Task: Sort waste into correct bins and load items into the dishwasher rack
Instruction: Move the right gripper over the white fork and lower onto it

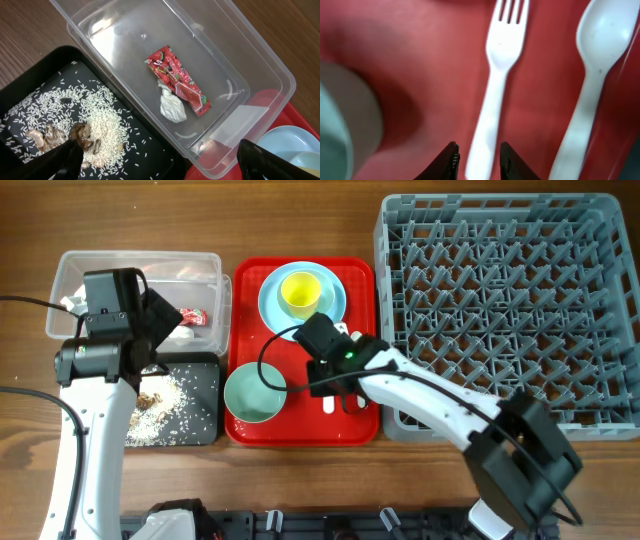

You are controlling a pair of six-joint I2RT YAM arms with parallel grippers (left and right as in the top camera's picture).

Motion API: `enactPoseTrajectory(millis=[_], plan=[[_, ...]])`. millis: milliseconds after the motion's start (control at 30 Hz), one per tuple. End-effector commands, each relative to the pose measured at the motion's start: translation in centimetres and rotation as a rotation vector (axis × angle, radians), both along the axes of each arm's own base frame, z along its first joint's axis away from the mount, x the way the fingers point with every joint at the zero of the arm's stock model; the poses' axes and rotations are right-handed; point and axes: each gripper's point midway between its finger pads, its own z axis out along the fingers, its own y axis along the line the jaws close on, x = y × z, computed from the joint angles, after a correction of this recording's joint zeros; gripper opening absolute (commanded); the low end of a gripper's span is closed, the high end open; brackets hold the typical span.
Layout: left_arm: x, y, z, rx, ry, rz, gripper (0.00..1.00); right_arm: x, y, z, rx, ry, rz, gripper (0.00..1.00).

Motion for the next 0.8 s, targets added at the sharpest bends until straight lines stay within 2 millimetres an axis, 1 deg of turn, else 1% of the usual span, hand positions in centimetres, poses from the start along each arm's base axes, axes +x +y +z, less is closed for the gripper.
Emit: enactPoseTrajectory(millis=[0, 100, 167, 267, 700, 767], plan=[[0.1, 0.3, 0.8, 0.015, -0.016, -0.005, 1.0, 1.2, -0.7, -1.0, -0.071, -0.044, -0.029, 0.29], [0.1, 0.3, 0.8, 0.015, -0.016, -0.005, 1.0, 1.6, -0.8, -0.9, -0.08, -0.067, -0.037, 0.29], [0.1, 0.3, 0.8, 0.015, -0.016, -0.005, 1.0, 2.3, -1.0, -0.8, -0.09, -0.101, -0.047, 0.29], [0.1, 0.3, 0.8, 0.015, -0.016, -0.005, 1.0, 3.0, -0.6, -0.9, -0.081, -0.13, -0.053, 0.29], [0.1, 0.3, 0.8, 0.015, -0.016, -0.005, 1.0, 3.9, 0.3, -3.4, -0.075, -0.129, -0.057, 0.29], [0.1, 0.3, 0.8, 0.015, -0.016, -0.005, 1.0, 3.8, 0.3, -3.8, -0.078, -0.123, -0.063, 0.31]])
